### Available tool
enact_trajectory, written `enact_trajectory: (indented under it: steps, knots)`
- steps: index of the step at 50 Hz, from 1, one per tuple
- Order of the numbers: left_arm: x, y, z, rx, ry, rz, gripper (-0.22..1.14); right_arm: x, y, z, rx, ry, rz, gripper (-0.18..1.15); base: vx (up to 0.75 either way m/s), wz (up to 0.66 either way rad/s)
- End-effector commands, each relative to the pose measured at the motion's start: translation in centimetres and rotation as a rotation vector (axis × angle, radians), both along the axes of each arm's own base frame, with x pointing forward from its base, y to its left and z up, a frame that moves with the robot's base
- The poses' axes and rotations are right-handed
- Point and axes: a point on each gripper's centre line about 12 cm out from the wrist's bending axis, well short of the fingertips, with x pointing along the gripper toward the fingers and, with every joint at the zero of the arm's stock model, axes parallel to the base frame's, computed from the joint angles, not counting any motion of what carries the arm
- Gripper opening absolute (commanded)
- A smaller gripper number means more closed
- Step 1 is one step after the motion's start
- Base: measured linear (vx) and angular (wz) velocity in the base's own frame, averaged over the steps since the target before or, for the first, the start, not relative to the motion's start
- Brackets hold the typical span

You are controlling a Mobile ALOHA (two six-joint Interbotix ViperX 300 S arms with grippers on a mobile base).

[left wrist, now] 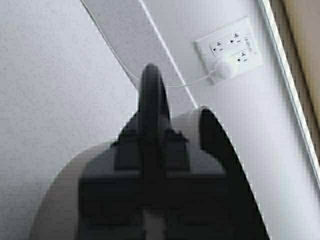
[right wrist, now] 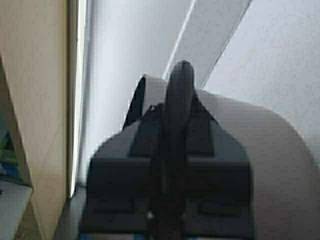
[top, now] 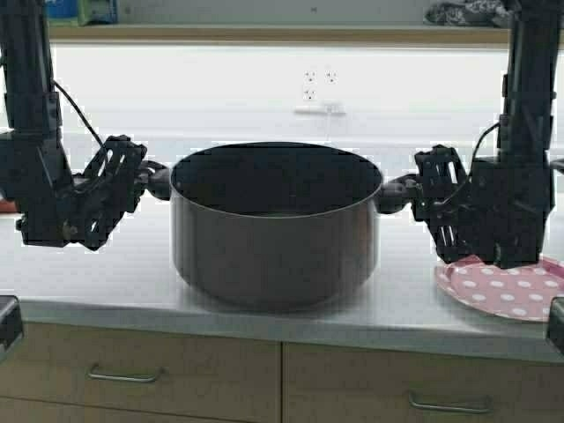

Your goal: Open the cabinet, put the pot inside, then close it

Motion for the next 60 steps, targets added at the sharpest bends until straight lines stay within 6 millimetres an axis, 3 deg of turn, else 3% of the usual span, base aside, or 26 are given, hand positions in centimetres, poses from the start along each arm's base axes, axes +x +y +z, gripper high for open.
enact_trajectory:
  steps: [1, 22, 60]
  knots:
    - [0.3, -0.9, 3.8, 0.005, -0.106, -0.022, 0.02, 0.2, 1.8, 3.6, 0.011, -0.101, 0.057, 0.07, 0.0, 0.0]
    - [-3.4, -1.2, 7.9, -0.006, -0.125, -0.057, 0.02, -3.7, 2.9, 8.3, 0.02, -0.125, 0.092, 0.07, 0.0, 0.0]
    - [-7.4, -1.8, 16.3, 0.004, -0.094, -0.102, 0.02, -8.2, 4.7, 15.0, 0.061, -0.165, 0.121, 0.07, -0.01, 0.0]
